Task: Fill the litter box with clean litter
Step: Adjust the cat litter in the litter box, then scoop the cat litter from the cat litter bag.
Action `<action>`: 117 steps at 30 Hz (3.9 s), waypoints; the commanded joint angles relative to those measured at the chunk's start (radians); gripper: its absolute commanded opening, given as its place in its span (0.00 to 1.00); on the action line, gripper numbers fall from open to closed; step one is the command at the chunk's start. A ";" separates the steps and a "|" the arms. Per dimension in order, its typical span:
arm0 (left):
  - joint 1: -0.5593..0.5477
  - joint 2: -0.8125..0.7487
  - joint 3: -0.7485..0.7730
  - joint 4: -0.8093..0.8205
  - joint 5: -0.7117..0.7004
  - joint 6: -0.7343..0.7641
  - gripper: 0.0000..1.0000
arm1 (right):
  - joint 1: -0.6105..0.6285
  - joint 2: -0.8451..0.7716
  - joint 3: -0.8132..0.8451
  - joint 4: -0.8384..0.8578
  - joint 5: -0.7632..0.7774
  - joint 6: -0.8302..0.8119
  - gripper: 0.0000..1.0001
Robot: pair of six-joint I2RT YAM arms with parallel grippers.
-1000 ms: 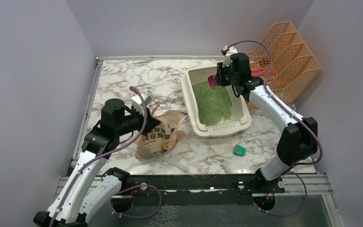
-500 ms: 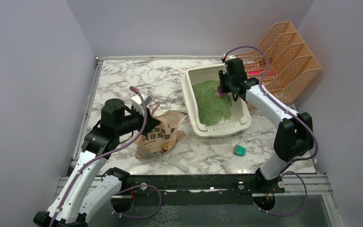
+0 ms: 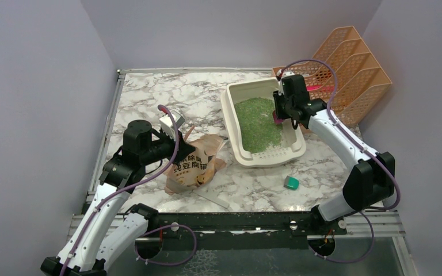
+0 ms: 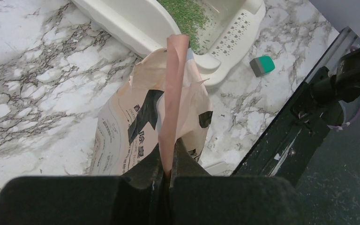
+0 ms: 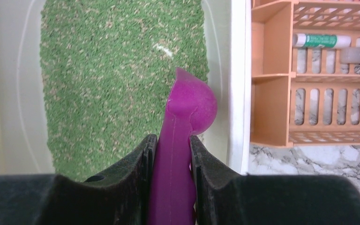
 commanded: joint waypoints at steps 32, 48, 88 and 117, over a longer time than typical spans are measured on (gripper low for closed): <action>-0.002 0.022 0.025 0.124 0.071 -0.005 0.00 | -0.035 -0.092 0.430 -0.350 -0.903 0.125 0.01; -0.002 0.015 0.015 0.123 0.087 -0.011 0.00 | -0.010 0.031 0.475 -0.434 -1.150 0.134 0.01; -0.002 0.042 0.093 -0.018 0.103 -0.006 0.00 | 0.465 0.346 0.547 -0.325 -0.780 0.261 0.01; -0.002 0.045 0.055 -0.008 0.092 -0.016 0.00 | 0.452 0.350 0.372 -0.059 -1.084 0.358 0.01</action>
